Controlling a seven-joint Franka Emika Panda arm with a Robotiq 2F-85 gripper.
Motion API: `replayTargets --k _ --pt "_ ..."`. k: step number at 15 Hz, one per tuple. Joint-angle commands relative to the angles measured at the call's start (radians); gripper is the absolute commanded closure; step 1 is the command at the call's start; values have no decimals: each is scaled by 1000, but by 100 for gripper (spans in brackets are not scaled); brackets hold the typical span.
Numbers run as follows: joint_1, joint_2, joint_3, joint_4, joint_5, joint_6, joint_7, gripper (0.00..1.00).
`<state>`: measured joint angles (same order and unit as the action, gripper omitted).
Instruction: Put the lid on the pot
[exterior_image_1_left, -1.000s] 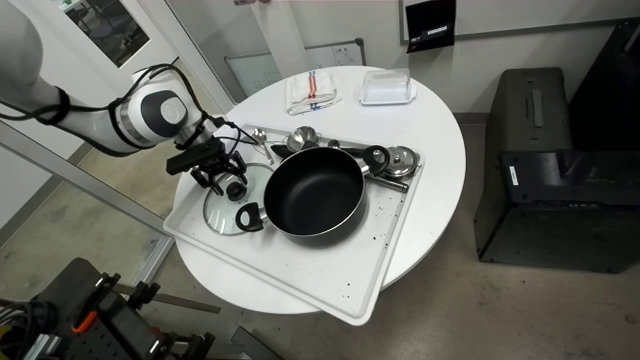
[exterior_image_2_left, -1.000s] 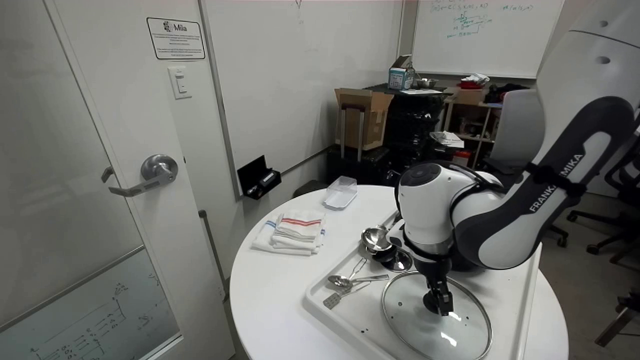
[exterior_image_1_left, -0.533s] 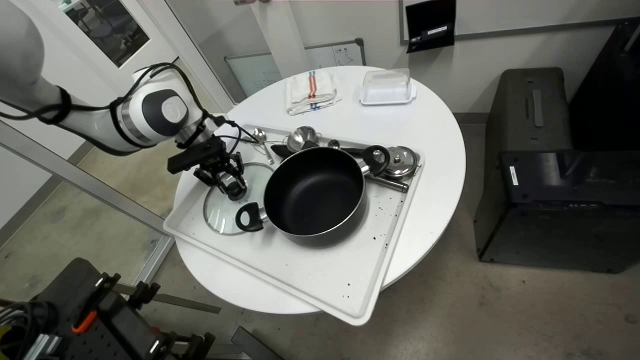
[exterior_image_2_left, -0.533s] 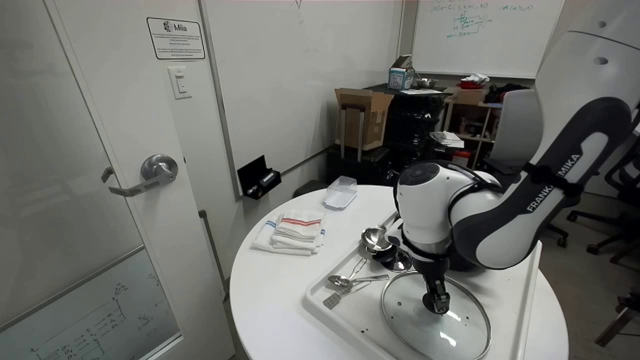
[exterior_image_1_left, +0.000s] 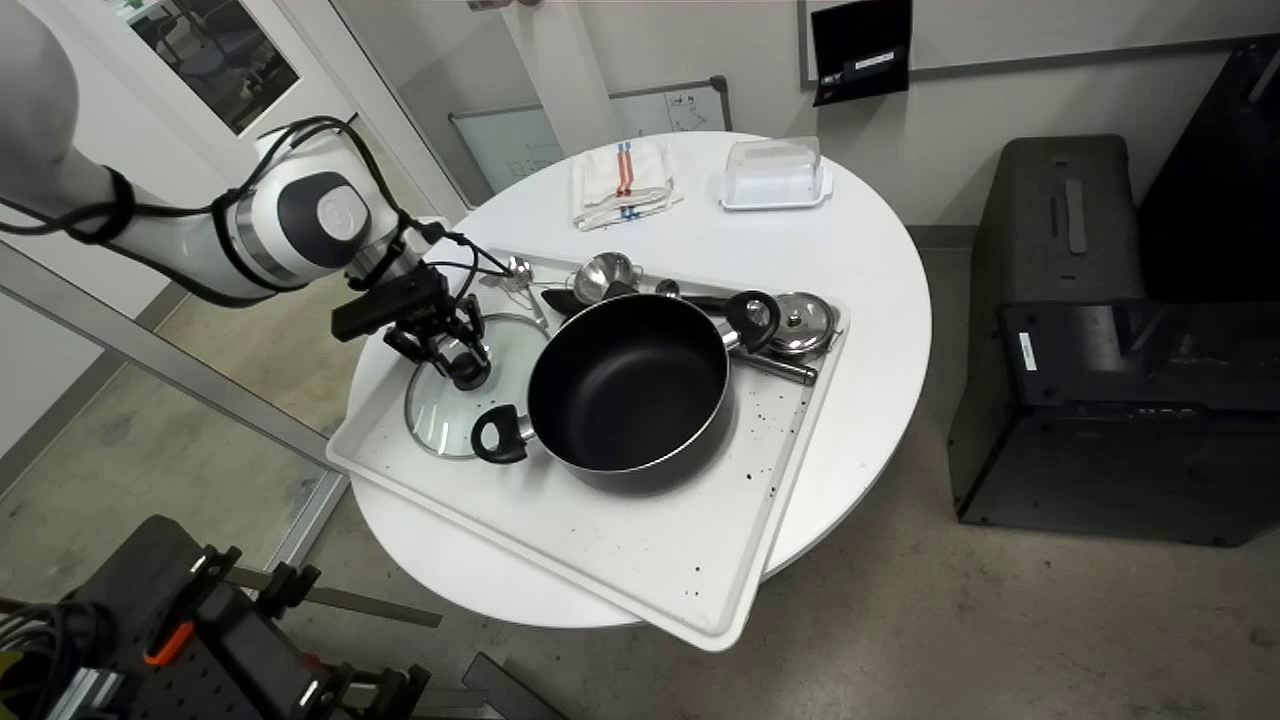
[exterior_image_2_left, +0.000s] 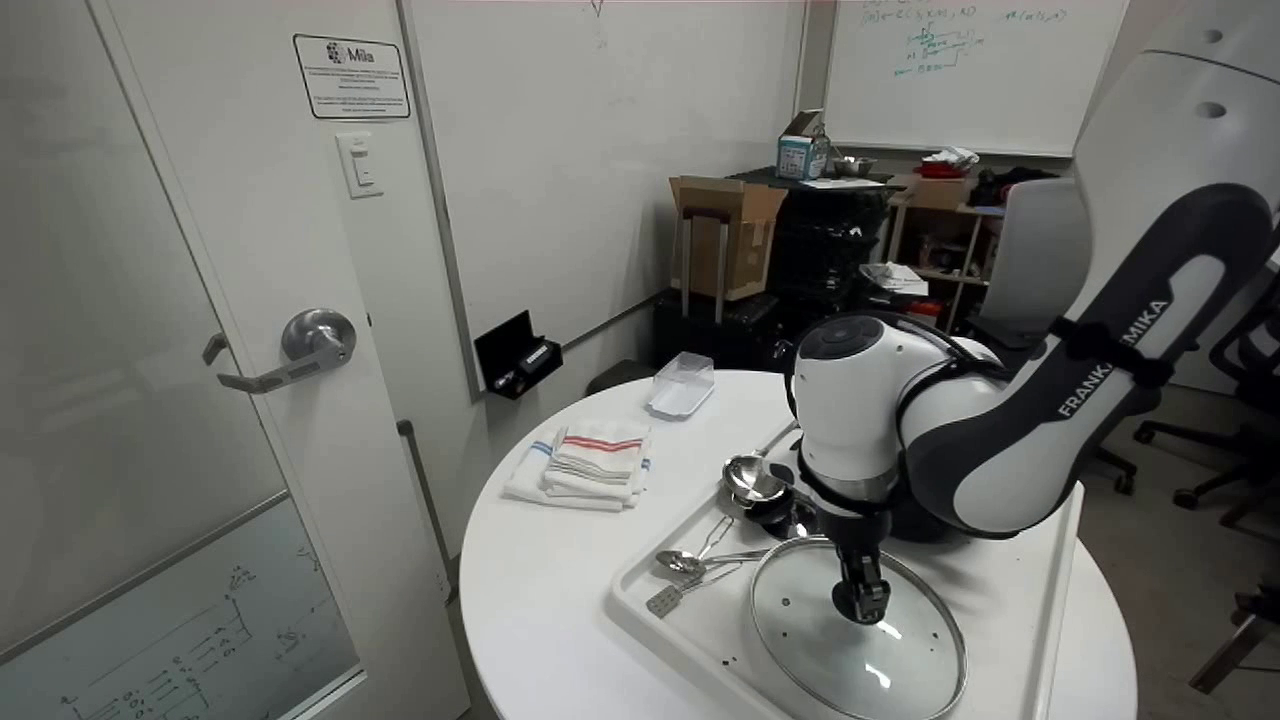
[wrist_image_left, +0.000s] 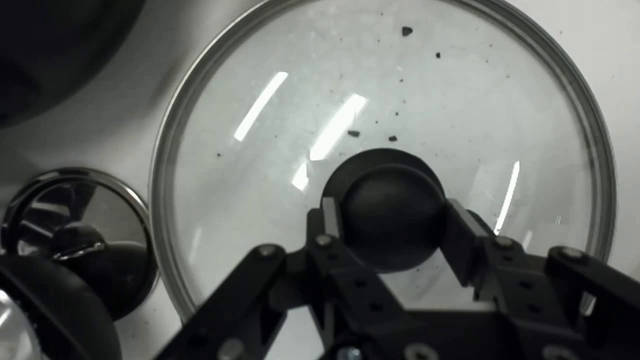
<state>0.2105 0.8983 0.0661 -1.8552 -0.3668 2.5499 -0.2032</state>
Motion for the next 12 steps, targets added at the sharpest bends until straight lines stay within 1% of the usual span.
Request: replayTargets --k 1,3,8,10,12 --pt "3 -92 11 -67 -3 31 -8 75" --pt "8 -126 15 -81 -2 28 -2 75" --pt "6 -231 31 -106 20 -29 9 75" --pt "-5 -277 40 -105 40 -70 9 75" --pt "-5 -307 33 -82 59 -141 26 75"
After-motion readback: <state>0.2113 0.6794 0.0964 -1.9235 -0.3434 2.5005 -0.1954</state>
